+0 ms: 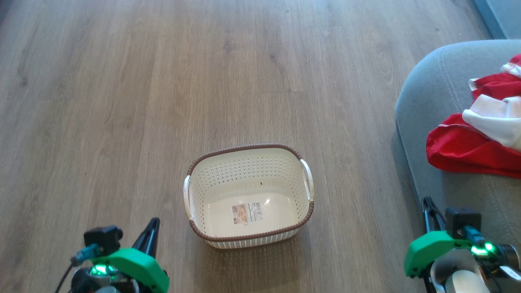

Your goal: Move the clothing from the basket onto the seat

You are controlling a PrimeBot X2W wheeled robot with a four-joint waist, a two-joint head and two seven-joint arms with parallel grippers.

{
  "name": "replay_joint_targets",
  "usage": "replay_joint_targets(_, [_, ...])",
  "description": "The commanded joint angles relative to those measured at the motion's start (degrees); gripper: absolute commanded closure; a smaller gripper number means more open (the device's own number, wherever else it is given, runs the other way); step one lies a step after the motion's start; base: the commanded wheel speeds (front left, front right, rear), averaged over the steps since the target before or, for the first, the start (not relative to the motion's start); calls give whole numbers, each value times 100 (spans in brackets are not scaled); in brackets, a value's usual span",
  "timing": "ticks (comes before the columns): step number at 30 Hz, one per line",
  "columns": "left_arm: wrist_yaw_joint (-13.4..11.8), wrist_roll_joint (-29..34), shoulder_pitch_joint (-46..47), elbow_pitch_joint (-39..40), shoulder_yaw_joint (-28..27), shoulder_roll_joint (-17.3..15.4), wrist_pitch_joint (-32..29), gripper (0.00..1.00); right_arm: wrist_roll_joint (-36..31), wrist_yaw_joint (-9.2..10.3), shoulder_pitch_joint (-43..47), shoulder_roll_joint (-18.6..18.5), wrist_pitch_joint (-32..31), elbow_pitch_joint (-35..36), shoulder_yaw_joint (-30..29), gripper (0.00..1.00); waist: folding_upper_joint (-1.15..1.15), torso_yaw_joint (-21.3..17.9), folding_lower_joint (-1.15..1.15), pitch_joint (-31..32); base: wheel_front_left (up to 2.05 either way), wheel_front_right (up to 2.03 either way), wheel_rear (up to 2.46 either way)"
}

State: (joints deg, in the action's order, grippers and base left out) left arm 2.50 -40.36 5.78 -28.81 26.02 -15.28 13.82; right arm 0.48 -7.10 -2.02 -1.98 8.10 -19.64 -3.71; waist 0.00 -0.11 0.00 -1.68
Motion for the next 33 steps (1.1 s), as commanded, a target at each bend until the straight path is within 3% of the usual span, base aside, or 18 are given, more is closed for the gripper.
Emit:
replay_joint_targets(1, [19,-146,315,181,-147,-29,-42,100,244,-2,-243,-15,-39,169,-50,100,0,1,0,3,0,0,0])
replay_joint_targets(33, [147,-1488,241,527,-971,305,-569,100,2631,-11,-262,-35,-391,304,-82,100,0,4,0,42,0,0,0])
